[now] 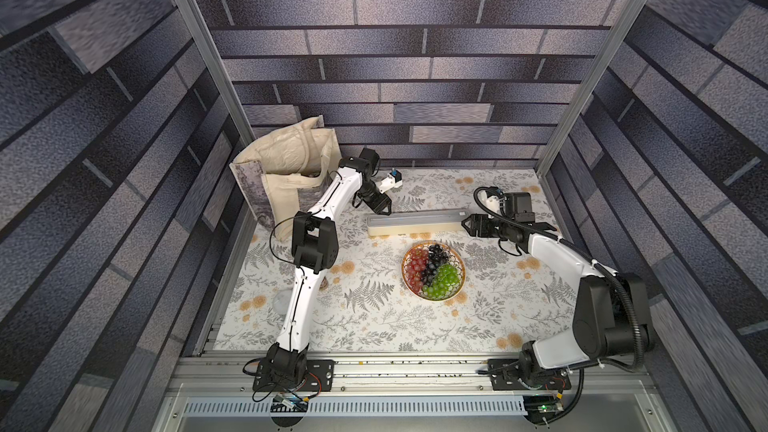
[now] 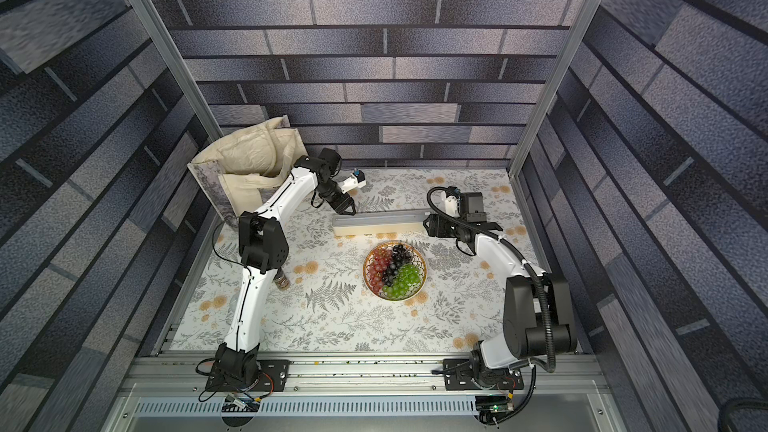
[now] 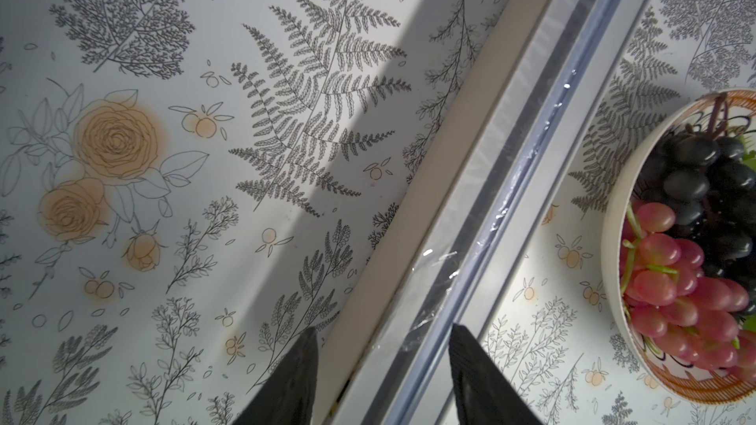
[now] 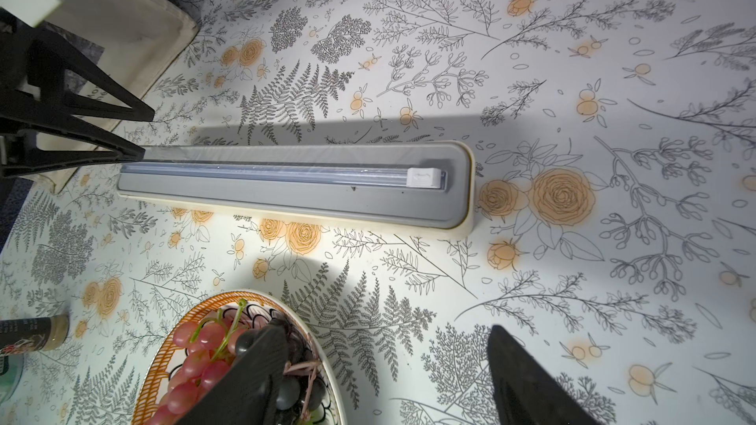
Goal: Wrap the plate with plastic wrap
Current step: Pull the plastic wrap from the plastic wrap cutting box.
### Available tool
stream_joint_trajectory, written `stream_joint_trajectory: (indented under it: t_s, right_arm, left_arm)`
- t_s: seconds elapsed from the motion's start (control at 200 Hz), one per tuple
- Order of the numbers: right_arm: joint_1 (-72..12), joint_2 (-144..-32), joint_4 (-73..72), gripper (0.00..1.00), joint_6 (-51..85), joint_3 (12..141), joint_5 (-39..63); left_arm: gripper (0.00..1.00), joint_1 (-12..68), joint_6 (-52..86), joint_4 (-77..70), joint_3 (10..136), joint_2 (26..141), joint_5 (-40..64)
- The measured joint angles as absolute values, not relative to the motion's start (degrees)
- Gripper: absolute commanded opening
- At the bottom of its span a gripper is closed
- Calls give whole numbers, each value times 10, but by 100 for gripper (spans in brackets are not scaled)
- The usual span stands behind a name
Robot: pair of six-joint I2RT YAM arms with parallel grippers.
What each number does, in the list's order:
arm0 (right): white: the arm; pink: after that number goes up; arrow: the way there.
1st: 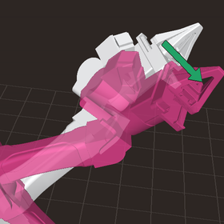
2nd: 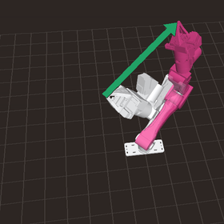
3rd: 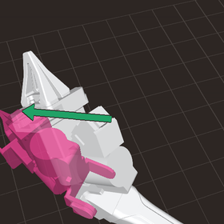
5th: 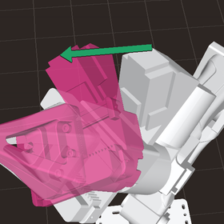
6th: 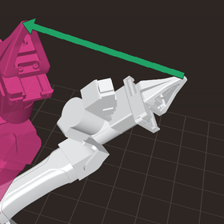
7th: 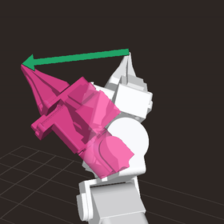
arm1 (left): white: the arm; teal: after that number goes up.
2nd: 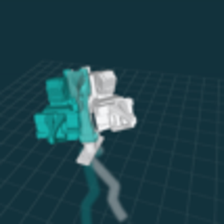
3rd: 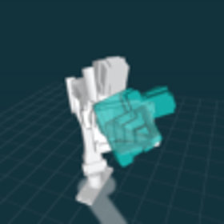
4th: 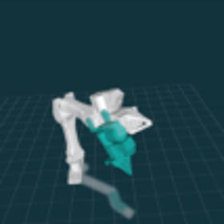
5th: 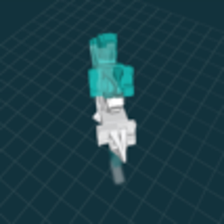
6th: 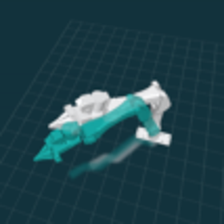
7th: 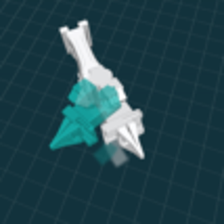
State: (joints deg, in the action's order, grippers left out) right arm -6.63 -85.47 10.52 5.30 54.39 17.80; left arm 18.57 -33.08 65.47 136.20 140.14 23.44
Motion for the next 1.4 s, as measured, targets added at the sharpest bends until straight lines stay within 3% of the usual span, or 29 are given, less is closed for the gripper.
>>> stream_joint_trajectory:
  t_s: [0.626, 0.751, 0.912, 1.182, 1.403]
  right_arm:
    - [-66, -844, 105, 79, 55, 544, 172]
    - [-66, -844, 105, 79, 55, 544, 175]
    - [-72, -853, 106, 79, 54, 554, 197]
    - [-101, -900, 81, 65, 15, 592, 240]
    - [-149, -953, 6, 57, -119, 621, 271]
  left_arm:
    - [35, 188, -332, 655, 1363, 1419, 223]
    - [24, 192, -340, 658, 1364, 1419, 226]
    - [0, 193, -353, 657, 1366, 1419, 243]
    - [0, 179, -356, 659, 1370, 1418, 272]
    - [0, 160, -356, 661, 1370, 1404, 303]
